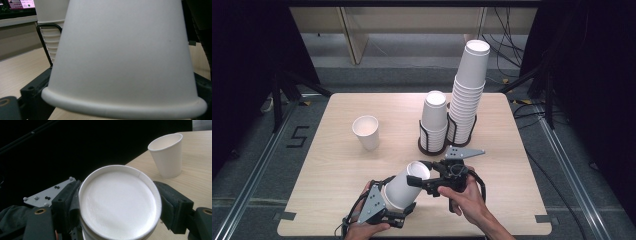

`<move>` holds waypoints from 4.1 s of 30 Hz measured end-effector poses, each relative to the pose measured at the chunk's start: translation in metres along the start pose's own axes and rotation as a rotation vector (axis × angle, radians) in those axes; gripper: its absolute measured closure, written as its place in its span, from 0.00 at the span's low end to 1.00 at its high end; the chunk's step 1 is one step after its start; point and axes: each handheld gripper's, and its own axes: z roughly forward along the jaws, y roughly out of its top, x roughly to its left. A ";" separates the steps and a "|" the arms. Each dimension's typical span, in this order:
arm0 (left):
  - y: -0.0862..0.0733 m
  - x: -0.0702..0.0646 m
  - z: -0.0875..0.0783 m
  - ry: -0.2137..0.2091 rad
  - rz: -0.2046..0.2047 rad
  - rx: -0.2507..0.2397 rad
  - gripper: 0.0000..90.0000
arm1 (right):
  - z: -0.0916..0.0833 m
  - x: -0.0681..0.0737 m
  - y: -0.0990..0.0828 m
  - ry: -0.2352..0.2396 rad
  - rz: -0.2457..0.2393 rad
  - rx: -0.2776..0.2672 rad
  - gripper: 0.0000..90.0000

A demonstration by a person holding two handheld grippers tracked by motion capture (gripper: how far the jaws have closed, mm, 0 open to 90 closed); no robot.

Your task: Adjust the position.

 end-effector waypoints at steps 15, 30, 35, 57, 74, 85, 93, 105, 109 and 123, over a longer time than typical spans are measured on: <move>0.002 0.002 -0.003 -0.010 -0.009 -0.016 0.03 | -0.002 -0.001 0.001 0.012 0.021 0.005 0.30; 0.004 0.007 -0.005 -0.028 0.026 -0.010 0.13 | -0.004 -0.002 0.004 -0.005 -0.014 0.040 0.26; 0.008 0.007 -0.007 -0.050 0.063 0.009 0.14 | -0.005 0.000 0.008 -0.019 -0.049 0.099 0.23; 0.012 0.009 -0.010 -0.067 0.159 0.093 0.17 | -0.011 0.002 0.017 -0.027 -0.161 0.222 0.18; 0.010 0.001 -0.005 -0.200 0.250 0.338 0.17 | -0.004 0.023 0.010 -0.083 -0.505 0.621 0.21; 0.009 -0.005 -0.004 -0.244 0.284 0.395 0.18 | 0.018 0.031 -0.011 -0.111 -0.664 0.834 0.21; 0.008 -0.008 -0.003 -0.278 0.306 0.421 0.18 | 0.029 0.034 -0.027 -0.154 -0.703 0.964 0.22; 0.006 -0.008 -0.002 -0.300 0.309 0.409 0.14 | 0.040 0.024 -0.033 -0.078 -0.869 0.983 0.27; 0.006 -0.002 -0.004 -0.290 0.243 0.339 0.09 | 0.032 0.027 -0.033 -0.128 -0.772 0.989 0.27; 0.013 0.023 -0.014 -0.208 -0.020 0.127 0.16 | -0.003 -0.001 -0.004 -0.123 -0.623 0.717 0.27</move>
